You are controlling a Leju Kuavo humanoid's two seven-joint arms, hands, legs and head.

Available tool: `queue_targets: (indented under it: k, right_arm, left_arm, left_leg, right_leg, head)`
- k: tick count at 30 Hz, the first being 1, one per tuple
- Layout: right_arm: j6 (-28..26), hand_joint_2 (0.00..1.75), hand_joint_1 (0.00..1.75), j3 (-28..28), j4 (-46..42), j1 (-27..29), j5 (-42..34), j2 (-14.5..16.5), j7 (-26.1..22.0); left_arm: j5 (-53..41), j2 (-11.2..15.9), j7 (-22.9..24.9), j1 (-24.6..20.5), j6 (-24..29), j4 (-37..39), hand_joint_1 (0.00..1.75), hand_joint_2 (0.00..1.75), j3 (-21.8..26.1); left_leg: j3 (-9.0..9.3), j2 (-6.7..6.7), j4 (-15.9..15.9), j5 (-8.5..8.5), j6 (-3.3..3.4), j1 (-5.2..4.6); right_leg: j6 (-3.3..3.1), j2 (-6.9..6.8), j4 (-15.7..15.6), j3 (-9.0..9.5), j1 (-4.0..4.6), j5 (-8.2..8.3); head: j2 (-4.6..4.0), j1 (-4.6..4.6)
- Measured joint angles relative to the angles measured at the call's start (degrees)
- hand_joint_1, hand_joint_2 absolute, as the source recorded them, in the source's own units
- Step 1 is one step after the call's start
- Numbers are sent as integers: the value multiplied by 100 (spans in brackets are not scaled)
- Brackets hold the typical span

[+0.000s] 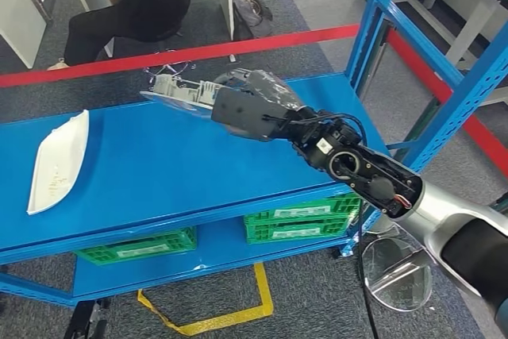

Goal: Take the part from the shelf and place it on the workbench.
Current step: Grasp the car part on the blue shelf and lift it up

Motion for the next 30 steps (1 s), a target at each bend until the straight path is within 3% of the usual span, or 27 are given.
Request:
queue_targets:
  k: [6,30]
  right_arm:
    - [-524,175,175,-135,-11,-65,-830,226,-569]
    - [-702,175,175,-502,-49,-156,-1875,618,-1194]
  left_arm:
    - [-42,-2,-178,20,55,0,0,0,0]
    - [75,-2,-408,57,-177,2,0,0,0]
  left_leg:
    - [-2,-1,-2,0,0,0]
    - [-14,-8,-2,-1,-1,-1]
  right_leg:
    - [0,-2,1,-2,1,0]
    - [-6,-9,1,-13,0,-5]
  head:
    - [0,0]
    - [0,0]
